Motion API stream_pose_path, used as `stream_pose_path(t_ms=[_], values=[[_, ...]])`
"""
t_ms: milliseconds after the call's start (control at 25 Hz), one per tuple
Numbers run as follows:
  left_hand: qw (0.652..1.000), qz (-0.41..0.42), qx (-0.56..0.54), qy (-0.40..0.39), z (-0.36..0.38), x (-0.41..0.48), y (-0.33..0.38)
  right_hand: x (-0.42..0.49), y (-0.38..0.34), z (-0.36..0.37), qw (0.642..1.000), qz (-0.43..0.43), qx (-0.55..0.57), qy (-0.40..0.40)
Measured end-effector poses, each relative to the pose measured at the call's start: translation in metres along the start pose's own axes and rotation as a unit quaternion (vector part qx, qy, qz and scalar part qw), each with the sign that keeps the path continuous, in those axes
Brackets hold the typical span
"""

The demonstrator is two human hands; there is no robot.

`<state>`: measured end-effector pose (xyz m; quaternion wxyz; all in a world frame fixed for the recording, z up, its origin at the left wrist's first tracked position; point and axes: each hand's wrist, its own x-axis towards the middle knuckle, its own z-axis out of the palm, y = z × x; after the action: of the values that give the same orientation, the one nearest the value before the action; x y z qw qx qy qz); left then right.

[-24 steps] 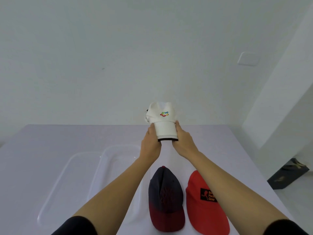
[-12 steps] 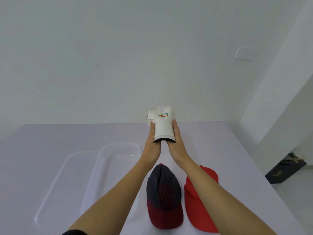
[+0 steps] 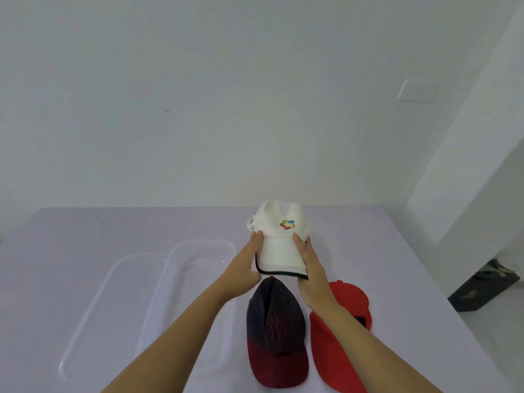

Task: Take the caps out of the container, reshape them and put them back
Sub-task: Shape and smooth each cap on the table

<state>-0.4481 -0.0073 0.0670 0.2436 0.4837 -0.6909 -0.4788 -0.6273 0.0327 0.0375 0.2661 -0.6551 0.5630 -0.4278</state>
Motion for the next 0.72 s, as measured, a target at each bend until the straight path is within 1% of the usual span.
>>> stream_pose_path(t_ms=[40, 120, 160, 200, 240, 320, 400, 480, 520, 600, 680, 720], values=[[1.000, -0.013, -0.002, -0.005, -0.010, 0.001, -0.004, -0.004, 0.006, -0.004, 1.000, -0.009, -0.028, -0.007], [0.995, -0.039, -0.076, 0.056, -0.029, 0.005, 0.002, -0.009, 0.012, -0.005, 0.995, -0.032, -0.090, -0.020], [0.989, -0.032, -0.114, 0.089, -0.034, 0.009, 0.007, -0.010, 0.014, -0.003, 0.992, -0.048, -0.119, -0.020], [0.987, -0.019, -0.128, 0.101, -0.037, 0.012, 0.018, -0.010, 0.016, -0.001, 0.988, -0.065, -0.141, -0.015], [0.986, -0.008, -0.130, 0.100, -0.040, 0.015, 0.029, -0.010, 0.017, 0.002, 0.984, -0.081, -0.158, -0.010], [0.990, 0.006, -0.123, 0.063, -0.043, 0.020, 0.046, -0.010, 0.017, 0.007, 0.979, -0.101, -0.177, 0.000], [0.994, -0.012, -0.112, 0.011, -0.043, 0.024, 0.051, -0.011, 0.015, 0.013, 0.977, -0.112, -0.181, 0.010], [0.996, -0.020, -0.087, -0.013, -0.041, 0.031, 0.045, -0.011, 0.014, 0.017, 0.975, -0.125, -0.184, 0.018], [0.996, -0.020, -0.086, -0.009, -0.040, 0.034, 0.042, -0.012, 0.016, 0.018, 0.974, -0.128, -0.184, 0.017], [0.994, -0.010, -0.110, 0.024, -0.039, 0.037, 0.039, -0.011, 0.017, 0.018, 0.973, -0.125, -0.195, 0.006], [0.992, 0.004, -0.115, 0.057, -0.042, 0.039, 0.039, -0.008, 0.010, 0.012, 0.966, -0.105, -0.233, -0.043], [0.993, 0.012, -0.100, 0.067, -0.045, 0.040, 0.039, -0.006, 0.007, 0.008, 0.968, -0.083, -0.225, -0.068]])
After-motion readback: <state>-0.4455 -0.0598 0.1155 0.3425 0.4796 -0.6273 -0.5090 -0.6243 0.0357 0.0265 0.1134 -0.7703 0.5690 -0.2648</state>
